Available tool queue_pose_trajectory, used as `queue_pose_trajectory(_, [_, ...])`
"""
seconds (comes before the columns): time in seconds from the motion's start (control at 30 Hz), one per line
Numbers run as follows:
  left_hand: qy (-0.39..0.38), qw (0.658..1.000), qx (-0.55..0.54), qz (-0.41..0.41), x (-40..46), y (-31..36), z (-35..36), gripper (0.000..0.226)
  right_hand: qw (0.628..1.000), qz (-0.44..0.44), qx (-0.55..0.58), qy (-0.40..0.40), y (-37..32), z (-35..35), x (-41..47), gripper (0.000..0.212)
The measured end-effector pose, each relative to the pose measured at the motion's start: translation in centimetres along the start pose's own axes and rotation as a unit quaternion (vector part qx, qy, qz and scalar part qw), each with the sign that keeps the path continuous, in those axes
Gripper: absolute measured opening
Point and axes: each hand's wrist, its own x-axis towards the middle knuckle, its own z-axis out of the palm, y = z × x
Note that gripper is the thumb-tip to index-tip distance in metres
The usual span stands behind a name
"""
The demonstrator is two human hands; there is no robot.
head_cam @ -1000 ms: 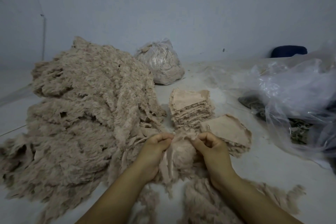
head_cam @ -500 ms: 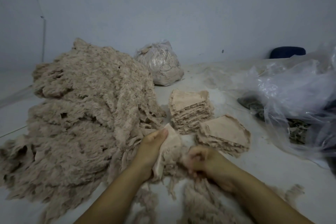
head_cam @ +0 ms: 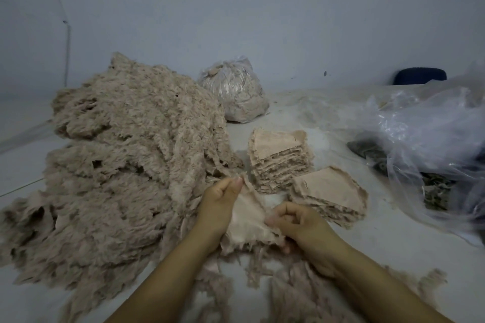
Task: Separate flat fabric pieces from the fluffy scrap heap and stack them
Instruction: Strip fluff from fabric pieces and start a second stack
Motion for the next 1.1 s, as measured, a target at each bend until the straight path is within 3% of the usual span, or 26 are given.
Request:
queue_pose_trajectory(0.13, [-0.003,1.000,0.007,-0.018,0.0,0.2,-0.5,0.035,0.998,0.044,-0.010,-0.048,0.0,-1.8,-0.1,0.007])
queue_pose_trajectory(0.27, [0.010,0.997,-0.060,-0.044,0.3,0.5,-1.2,0.040,0.997,0.043,-0.030,-0.064,-0.1,-2.7,0.0,0.007])
queue_pose_trajectory(0.33, [-0.002,0.997,-0.058,-0.042,0.3,0.5,-1.0,0.036,0.998,0.022,0.015,-0.051,-0.2,-1.8,0.1,0.033])
queue_pose_trajectory(0.4, [-0.039,0.997,-0.052,-0.046,0.0,0.5,-0.1,0.035,0.999,0.006,-0.010,-0.051,0.1,-0.4,0.3,0.050])
queue_pose_trajectory(0.43, [-0.058,0.996,-0.051,-0.048,-0.1,0.5,0.4,0.034,0.997,-0.005,-0.050,-0.054,0.1,0.2,0.3,0.049])
queue_pose_trajectory(0.5, [-0.068,0.995,-0.049,-0.045,0.1,0.7,0.8,0.029,0.995,-0.037,-0.083,-0.044,0.1,1.0,0.3,0.018])
queue_pose_trajectory(0.63, [-0.007,0.999,-0.002,-0.032,1.6,0.7,-0.3,0.030,1.000,-0.025,0.003,-0.014,0.1,-0.1,0.3,0.037])
queue_pose_trajectory(0.77, [-0.031,0.998,0.023,-0.039,1.7,0.3,-0.4,0.025,0.995,0.024,0.029,-0.094,-0.3,-1.2,0.1,0.032])
queue_pose_trajectory(0.93, [0.042,0.996,0.000,-0.084,3.1,1.2,-2.6,0.025,0.980,0.067,-0.044,-0.181,-0.9,-3.5,-0.7,0.020])
queue_pose_trajectory(1.03, [0.020,0.995,-0.007,-0.092,3.0,1.8,-2.1,0.020,0.985,0.033,-0.073,-0.155,-0.8,-2.6,-0.5,0.047])
queue_pose_trajectory(1.1, [-0.015,0.995,-0.032,-0.094,2.6,2.1,-0.7,0.021,0.991,0.016,-0.015,-0.132,-0.6,-1.1,-0.1,0.064])
